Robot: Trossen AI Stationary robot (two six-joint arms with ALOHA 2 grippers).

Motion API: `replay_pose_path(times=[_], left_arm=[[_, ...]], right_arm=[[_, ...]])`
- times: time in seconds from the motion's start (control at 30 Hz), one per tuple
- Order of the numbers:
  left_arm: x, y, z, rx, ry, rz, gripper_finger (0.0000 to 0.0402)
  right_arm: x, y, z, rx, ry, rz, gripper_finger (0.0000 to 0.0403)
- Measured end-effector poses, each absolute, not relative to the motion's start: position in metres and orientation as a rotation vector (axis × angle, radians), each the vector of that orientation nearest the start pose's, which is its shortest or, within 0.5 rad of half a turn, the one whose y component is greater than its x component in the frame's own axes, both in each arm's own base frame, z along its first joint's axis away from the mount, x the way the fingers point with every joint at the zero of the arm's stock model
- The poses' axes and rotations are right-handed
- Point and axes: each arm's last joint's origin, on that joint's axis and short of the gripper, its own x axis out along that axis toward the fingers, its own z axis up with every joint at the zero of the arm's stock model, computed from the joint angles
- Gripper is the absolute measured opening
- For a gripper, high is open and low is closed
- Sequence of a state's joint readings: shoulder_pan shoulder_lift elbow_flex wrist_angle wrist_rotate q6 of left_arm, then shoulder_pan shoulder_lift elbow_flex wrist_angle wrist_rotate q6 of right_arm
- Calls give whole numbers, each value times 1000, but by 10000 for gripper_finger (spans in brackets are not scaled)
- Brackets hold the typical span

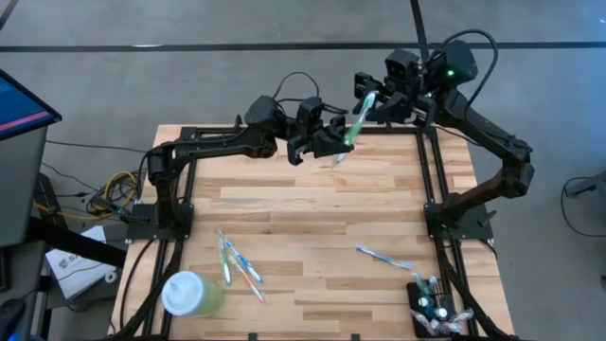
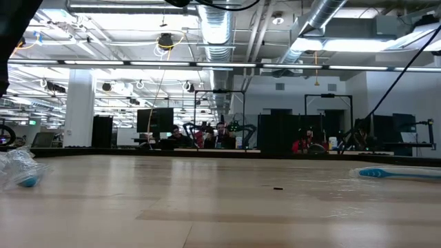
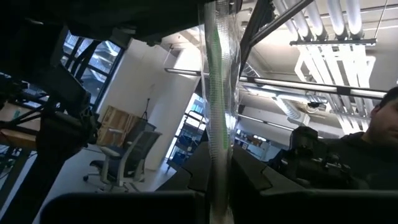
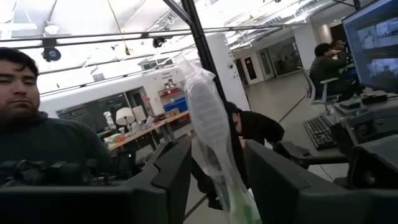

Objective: Pick & Place toothbrushing station
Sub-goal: Put the top green toothbrush into the black organizer

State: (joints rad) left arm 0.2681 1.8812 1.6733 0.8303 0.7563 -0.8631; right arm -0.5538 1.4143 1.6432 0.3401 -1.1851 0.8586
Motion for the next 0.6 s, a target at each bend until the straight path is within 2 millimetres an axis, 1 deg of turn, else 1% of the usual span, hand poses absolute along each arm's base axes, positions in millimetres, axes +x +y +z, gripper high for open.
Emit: replay_pose_path(times=[0.27,0.4,0.53,0.6], left_arm=[[415,92,415,-517,-306,-662,20],[416,91,415,-511,-308,-660,20],[416,91,415,-526,-305,-661,21],[416,91,415,-532,-305,-658,25]], right_arm=[[244,-119,521,383,-82,715,96],[244,-119,521,381,-82,714,61],[245,-119,521,371,-92,706,16],[245,-120,520,368,-92,701,10]])
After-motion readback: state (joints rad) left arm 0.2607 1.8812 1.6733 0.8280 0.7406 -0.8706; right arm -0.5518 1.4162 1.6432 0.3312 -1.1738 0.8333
